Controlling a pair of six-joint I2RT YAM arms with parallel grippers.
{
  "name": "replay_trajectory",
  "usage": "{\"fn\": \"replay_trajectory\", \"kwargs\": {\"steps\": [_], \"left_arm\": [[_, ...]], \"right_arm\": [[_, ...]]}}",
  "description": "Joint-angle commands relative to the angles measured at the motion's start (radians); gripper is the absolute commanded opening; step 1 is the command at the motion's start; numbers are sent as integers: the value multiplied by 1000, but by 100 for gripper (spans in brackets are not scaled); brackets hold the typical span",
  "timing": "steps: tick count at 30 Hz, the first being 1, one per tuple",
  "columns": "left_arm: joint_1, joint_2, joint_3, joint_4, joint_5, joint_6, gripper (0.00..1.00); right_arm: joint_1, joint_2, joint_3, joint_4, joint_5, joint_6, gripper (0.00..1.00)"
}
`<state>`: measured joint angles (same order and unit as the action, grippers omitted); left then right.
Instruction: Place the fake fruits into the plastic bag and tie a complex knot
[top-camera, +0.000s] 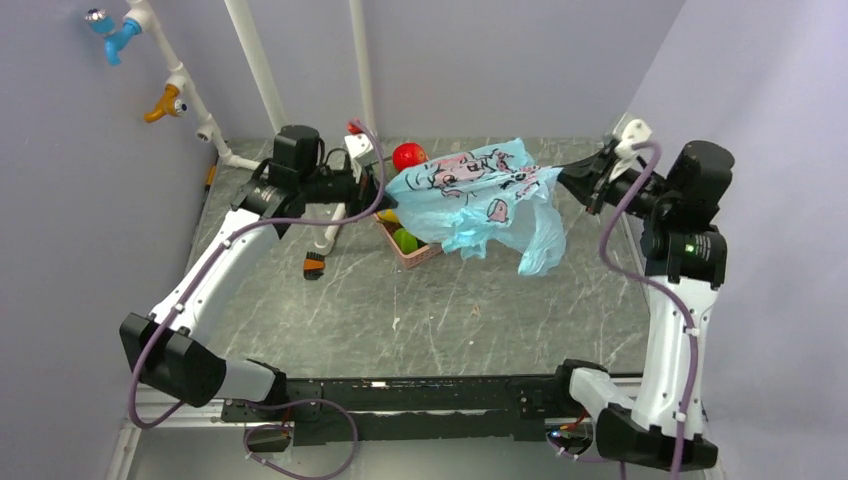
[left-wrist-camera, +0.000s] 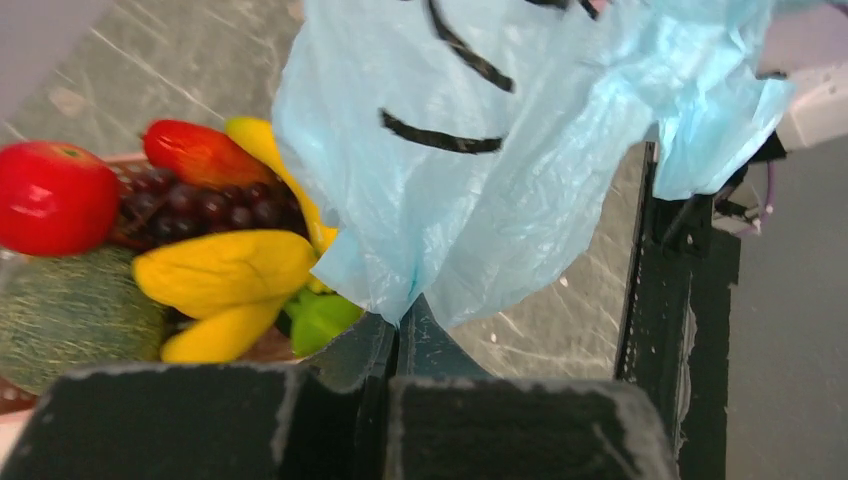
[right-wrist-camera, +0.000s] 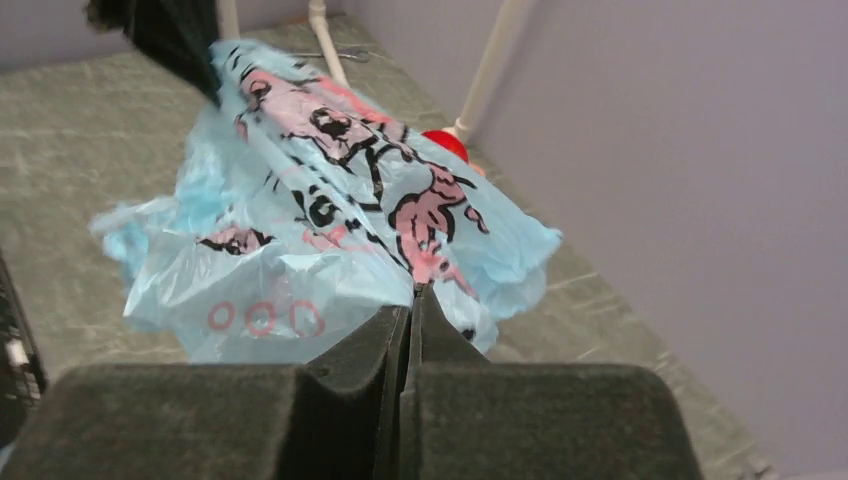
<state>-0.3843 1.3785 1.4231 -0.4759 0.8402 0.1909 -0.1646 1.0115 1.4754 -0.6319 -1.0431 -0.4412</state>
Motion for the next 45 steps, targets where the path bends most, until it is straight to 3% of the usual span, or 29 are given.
{"fn": "replay_trajectory", "kwargs": {"steps": [1, 6, 9, 10, 12, 14, 18, 20, 23, 28, 33, 39, 45], "left_arm": [[25, -94, -109, -41, -65, 98, 0], [0, -96, -87, -21, -40, 107, 0], [-34, -93, -47, 59, -18, 62, 0], [-39, -87, -37, 69, -12, 49, 0], [-43, -74, -4, 99, 3, 14, 0], [-55, -82, -2, 113, 24, 65, 0], [-176, -144, -39, 51, 23, 400, 0], [-260, -174, -64, -14, -3, 609, 0], [-342, -205, -115, -102, -46, 888, 0], [-391, -194, -135, -129, -113, 1087, 0], [-467, -210, -218, -39, -203, 1315, 0], [-490, -211, -278, 211, -347, 1377, 0], [-505, -174, -231, 180, -418, 1392, 0]], "right_arm": [[-190, 76, 65, 187, -125, 251, 0], [-235, 101, 21, 320, -238, 428, 0], [-218, 91, -2, 165, -265, 304, 0], [-218, 96, 8, 61, -263, 212, 8], [-217, 116, 52, -174, -215, -21, 36], [-219, 137, 73, -220, -141, -49, 61], [-207, 170, 65, -136, -181, 21, 77], [-133, 164, 30, -89, -165, 18, 79], [18, 149, 10, -198, -101, -199, 80], [230, 82, -58, -175, -75, -268, 80], [432, 99, -111, -105, -4, -300, 80], [505, 192, -38, -392, -40, -470, 79], [504, 208, 8, -305, -9, -291, 80]]}}
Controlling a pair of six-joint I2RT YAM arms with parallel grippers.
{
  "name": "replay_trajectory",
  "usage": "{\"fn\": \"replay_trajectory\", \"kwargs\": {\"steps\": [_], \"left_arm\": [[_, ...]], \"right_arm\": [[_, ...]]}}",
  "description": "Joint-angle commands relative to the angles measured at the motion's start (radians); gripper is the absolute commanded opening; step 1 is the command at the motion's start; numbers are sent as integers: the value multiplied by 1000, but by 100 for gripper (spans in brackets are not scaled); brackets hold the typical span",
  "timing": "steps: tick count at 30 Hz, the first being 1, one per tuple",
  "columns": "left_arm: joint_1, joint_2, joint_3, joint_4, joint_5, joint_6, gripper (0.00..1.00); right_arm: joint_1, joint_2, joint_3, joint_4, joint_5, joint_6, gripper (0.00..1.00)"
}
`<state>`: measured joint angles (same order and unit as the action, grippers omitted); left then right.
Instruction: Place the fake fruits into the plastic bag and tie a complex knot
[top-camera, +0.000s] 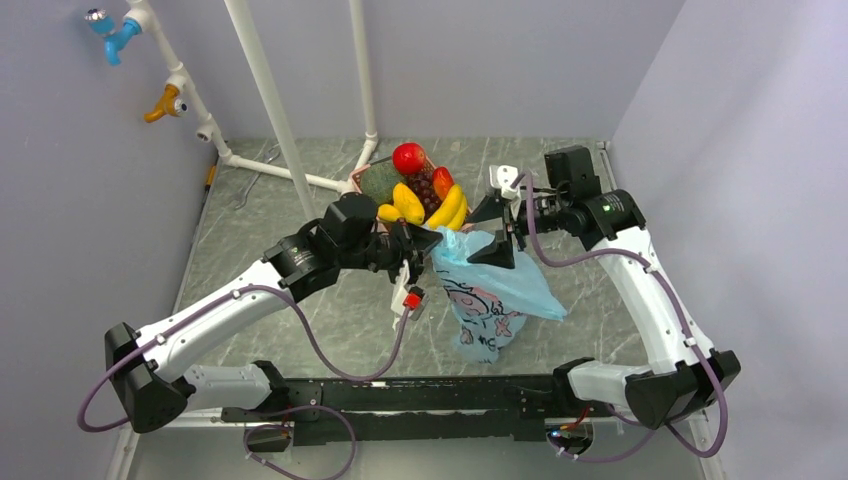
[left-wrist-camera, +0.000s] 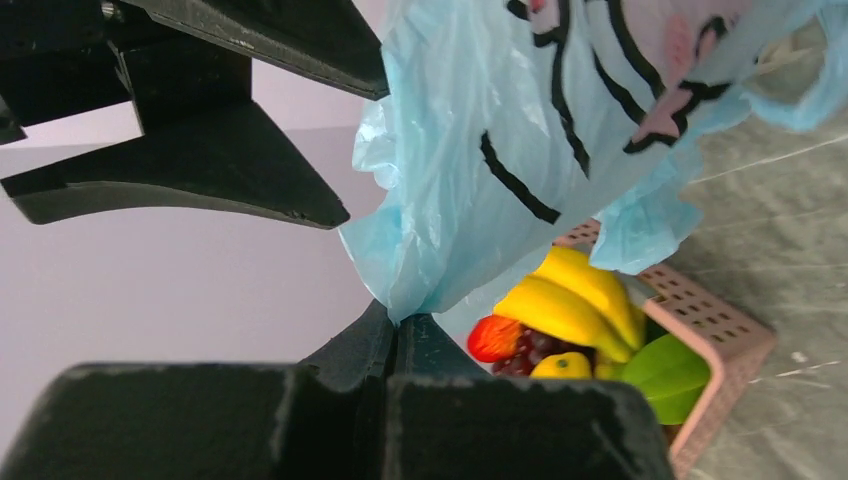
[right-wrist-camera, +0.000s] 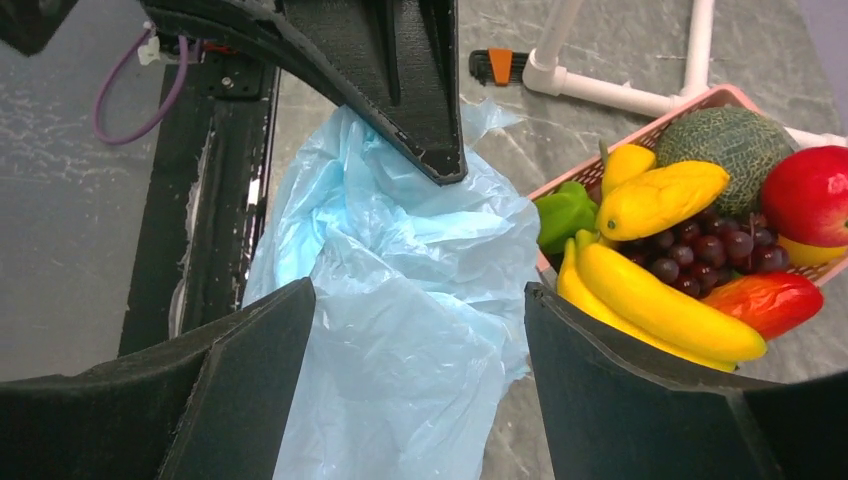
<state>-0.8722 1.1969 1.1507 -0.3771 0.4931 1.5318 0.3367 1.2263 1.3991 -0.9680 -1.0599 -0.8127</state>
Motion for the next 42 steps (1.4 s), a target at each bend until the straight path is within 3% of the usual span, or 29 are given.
{"fn": "replay_trajectory", "kwargs": {"steps": [1, 3, 8, 11, 13, 17, 18, 21, 23, 24, 25, 26, 27, 30, 37, 42], "left_arm": [[-22, 11, 38, 100, -83, 51, 0], [-25, 27, 55, 120, -98, 27, 0], [-30, 105, 170, 84, -151, -53, 0], [-36, 135, 236, 58, -164, -113, 0], [-36, 126, 242, 53, -151, -131, 0], [-20, 69, 222, 23, -112, -210, 2], [0, 57, 236, -7, -89, -280, 7], [187, 57, 339, -159, 124, -617, 46], [311, 105, 413, -284, 270, -772, 63], [347, 116, 418, -323, 310, -800, 66], [367, 117, 408, -340, 338, -813, 76], [374, 110, 384, -327, 358, -828, 93], [374, 101, 355, -283, 361, -850, 99], [353, 111, 316, -193, 396, -890, 99], [245, 281, 454, -167, 340, -893, 99], [188, 371, 466, -185, 369, -941, 99]], "right_arm": [[4, 8, 108, 39, 6, 113, 81], [9, 30, 130, 67, 2, 185, 98], [52, 66, 86, 114, 32, 241, 98], [82, 75, 51, 124, 81, 235, 90], [82, 86, 38, 107, 134, 203, 67], [29, 60, 16, 75, 162, 158, 2], [13, 43, 10, 82, 150, 148, 0], [-31, -31, -19, 116, 92, 93, 0], [-73, -73, -45, 176, 6, 91, 0], [-89, -94, -61, 217, -32, 101, 0], [-94, -114, -77, 255, -54, 114, 0], [-94, -130, -92, 298, -69, 130, 0], [-94, -143, -101, 327, -86, 140, 0], [-93, -151, -88, 346, -130, 144, 0], [-93, -136, -8, 320, -173, 170, 0], [-92, -159, -12, 427, -176, 263, 0]]}}
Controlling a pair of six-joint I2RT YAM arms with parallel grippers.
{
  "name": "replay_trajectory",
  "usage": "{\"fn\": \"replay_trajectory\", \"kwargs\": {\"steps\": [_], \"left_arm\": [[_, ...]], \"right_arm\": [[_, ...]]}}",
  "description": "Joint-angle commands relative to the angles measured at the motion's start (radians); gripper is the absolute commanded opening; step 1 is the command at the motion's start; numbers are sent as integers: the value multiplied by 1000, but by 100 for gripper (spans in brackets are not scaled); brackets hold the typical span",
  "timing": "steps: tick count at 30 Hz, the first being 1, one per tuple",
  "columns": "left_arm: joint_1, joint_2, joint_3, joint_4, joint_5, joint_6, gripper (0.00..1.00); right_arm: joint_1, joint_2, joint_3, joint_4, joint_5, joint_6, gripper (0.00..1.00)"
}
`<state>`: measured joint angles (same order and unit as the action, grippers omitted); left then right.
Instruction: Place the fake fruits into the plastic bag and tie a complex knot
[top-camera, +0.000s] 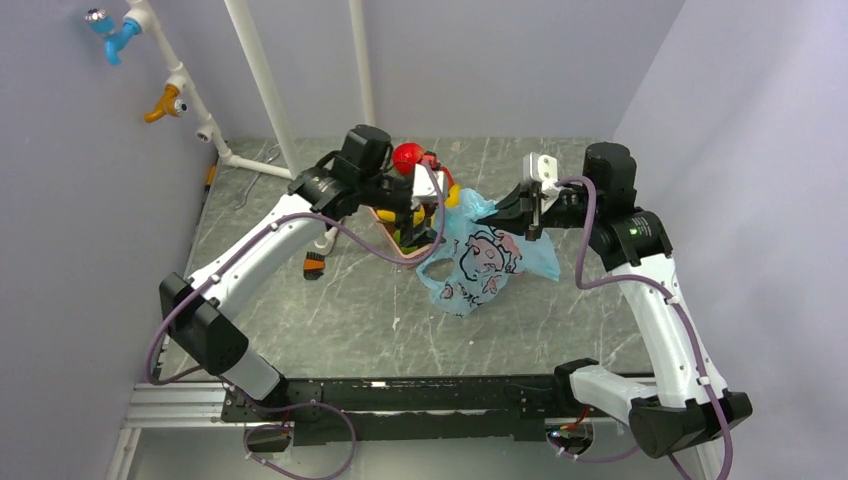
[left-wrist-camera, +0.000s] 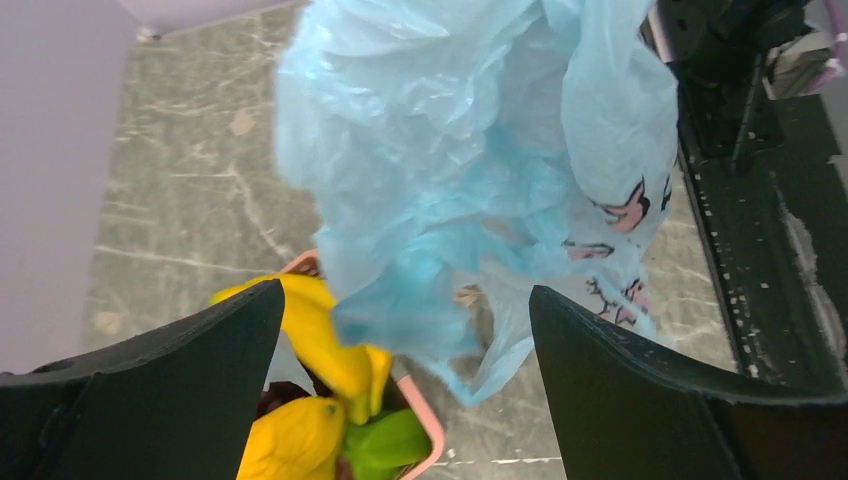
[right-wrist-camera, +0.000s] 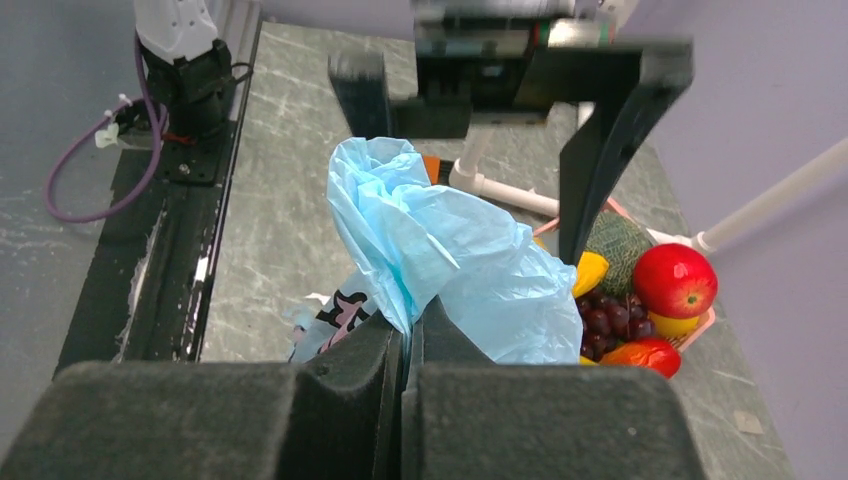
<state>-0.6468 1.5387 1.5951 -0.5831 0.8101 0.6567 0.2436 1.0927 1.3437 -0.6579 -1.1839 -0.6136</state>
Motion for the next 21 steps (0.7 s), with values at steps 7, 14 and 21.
{"fn": "replay_trajectory", "kwargs": {"steps": [7, 14, 21], "left_arm": [[23, 23, 16, -63, -23, -126, 0], [250, -282, -247, -28, 80, -171, 0], [299, -339, -279, -6, 140, -292, 0]], "right_arm": [[-68, -31, 112, -21, 19, 42, 0], [-390, 58, 117, -338, 52, -191, 0], [-574, 141, 34, -619, 139, -584, 0]]}}
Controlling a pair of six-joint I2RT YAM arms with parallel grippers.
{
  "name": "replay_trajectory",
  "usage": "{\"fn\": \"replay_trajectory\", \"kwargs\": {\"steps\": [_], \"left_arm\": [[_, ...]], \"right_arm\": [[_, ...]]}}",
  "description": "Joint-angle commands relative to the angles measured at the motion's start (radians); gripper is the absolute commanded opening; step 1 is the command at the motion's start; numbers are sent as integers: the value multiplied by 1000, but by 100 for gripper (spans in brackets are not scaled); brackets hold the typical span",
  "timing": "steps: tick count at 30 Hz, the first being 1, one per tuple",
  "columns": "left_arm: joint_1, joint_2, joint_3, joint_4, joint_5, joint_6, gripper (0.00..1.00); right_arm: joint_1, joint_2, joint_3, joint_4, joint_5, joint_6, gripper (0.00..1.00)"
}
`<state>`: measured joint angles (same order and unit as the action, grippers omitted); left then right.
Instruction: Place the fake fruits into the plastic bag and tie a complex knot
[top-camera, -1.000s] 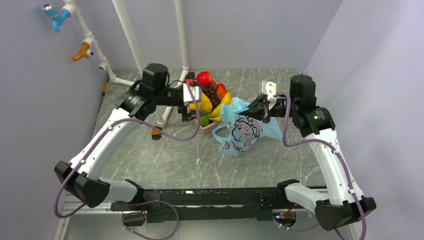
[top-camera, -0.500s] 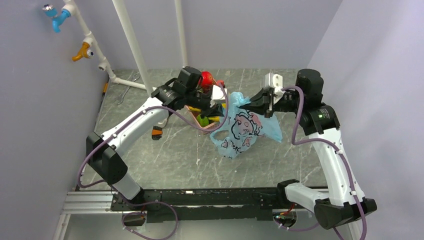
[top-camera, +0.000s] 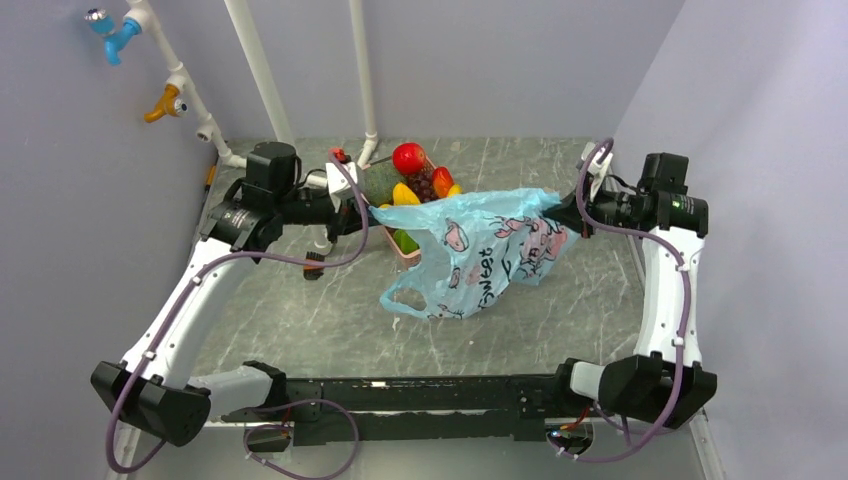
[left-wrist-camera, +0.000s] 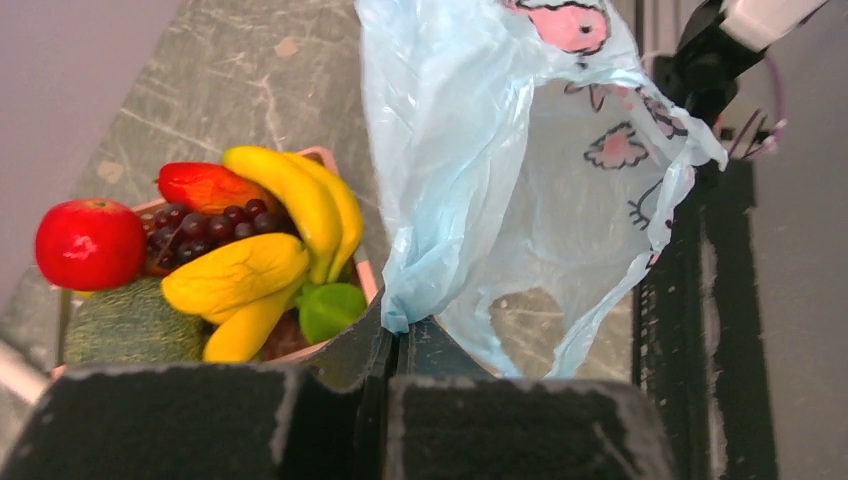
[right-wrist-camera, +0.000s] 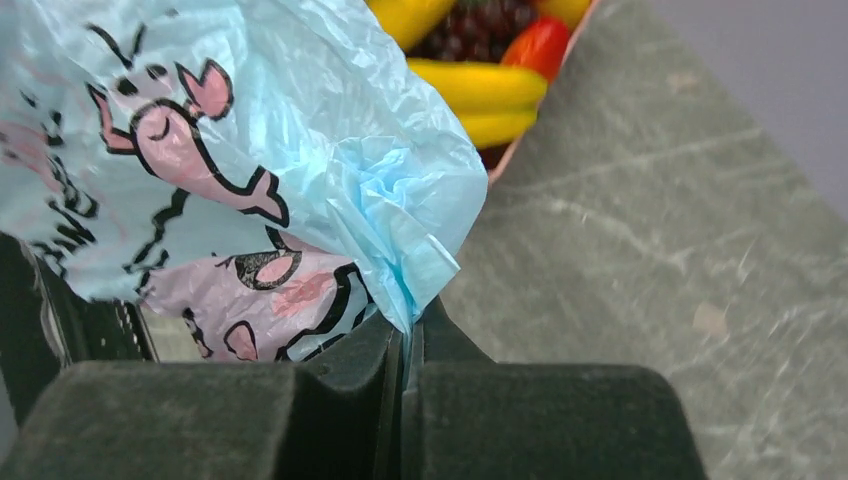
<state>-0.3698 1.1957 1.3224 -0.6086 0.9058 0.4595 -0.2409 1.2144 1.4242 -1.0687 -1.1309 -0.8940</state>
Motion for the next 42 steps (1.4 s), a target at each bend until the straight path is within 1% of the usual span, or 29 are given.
{"fn": "replay_trajectory", "kwargs": {"steps": [1, 2, 3, 4, 6, 7, 8, 9, 10, 11, 13, 15, 16, 17, 19, 20, 22, 24, 26, 29, 31, 33, 34, 35, 36, 38, 39, 41, 42], "left_arm": [[18, 7, -7, 53, 61, -140, 0], [6, 12, -6, 89, 78, -184, 0], [-12, 21, 7, 120, 83, -227, 0], [-45, 35, 23, 145, 79, -259, 0], [-122, 71, 71, 176, 53, -302, 0], [-164, 104, 101, 182, 28, -323, 0], [-199, 132, 132, 190, 10, -349, 0], [-227, 163, 168, 192, 1, -372, 0], [-252, 196, 207, 186, -22, -395, 0], [-270, 230, 247, 177, -47, -423, 0], [-290, 284, 305, 168, -64, -452, 0], [-304, 319, 334, 168, -113, -525, 0], [-308, 336, 346, 171, -114, -546, 0], [-311, 349, 352, 178, -118, -570, 0], [-316, 367, 364, 197, -133, -619, 0], [-320, 376, 375, 191, -150, -631, 0], [-330, 391, 416, 159, -215, -636, 0], [-337, 406, 464, 128, -264, -640, 0], [-344, 418, 502, 118, -248, -639, 0], [-369, 410, 524, 122, -240, -597, 0], [-379, 403, 531, 126, -243, -581, 0], [-379, 410, 566, 109, -223, -585, 0], [-380, 416, 590, 96, -189, -572, 0], [-380, 418, 613, 79, -170, -556, 0], [-379, 414, 627, 68, -158, -548, 0], [-368, 397, 639, 53, -137, -521, 0], [-357, 383, 636, 51, -126, -513, 0], [-321, 360, 628, 63, -101, -506, 0], [-303, 356, 635, 52, -112, -499, 0]], "right_arm": [[-115, 32, -63, -232, 112, -344, 0], [-130, 51, -75, -261, 131, -383, 0], [-142, 70, -81, -278, 153, -407, 3], [-147, 87, -80, -292, 179, -421, 12], [-149, 121, -44, -359, 212, -475, 39], [-151, 130, -7, -407, 216, -491, 60], [-151, 133, 31, -415, 209, -466, 79], [-151, 131, 79, -415, 191, -426, 93], [-152, 125, 130, -426, 168, -390, 97], [-150, 117, 180, -427, 137, -350, 99], [-139, 89, 270, -413, 79, -263, 100], [-87, 50, 282, -346, 61, -116, 100], [-34, 18, 249, -269, 86, -9, 100], [33, -20, 208, -193, 148, 70, 100], [140, -101, 114, -2, 210, 239, 100], [178, -136, 80, 96, 228, 314, 100], [227, -157, 80, 206, 242, 418, 100], [265, -128, 127, 224, 227, 480, 100], [311, -114, 128, 281, 241, 548, 99], [429, -116, 61, 449, 360, 620, 99], [523, -94, 52, 488, 449, 609, 99], [587, -72, 43, 451, 508, 548, 98], [606, -71, 20, 455, 561, 526, 94], [614, -78, -10, 460, 608, 505, 87], [615, -87, -39, 456, 652, 474, 76], [613, -119, -94, 437, 731, 420, 60], [606, -141, -114, 413, 755, 393, 53], [586, -190, -146, 328, 735, 336, 47], [569, -216, -166, 282, 691, 295, 43]]}}
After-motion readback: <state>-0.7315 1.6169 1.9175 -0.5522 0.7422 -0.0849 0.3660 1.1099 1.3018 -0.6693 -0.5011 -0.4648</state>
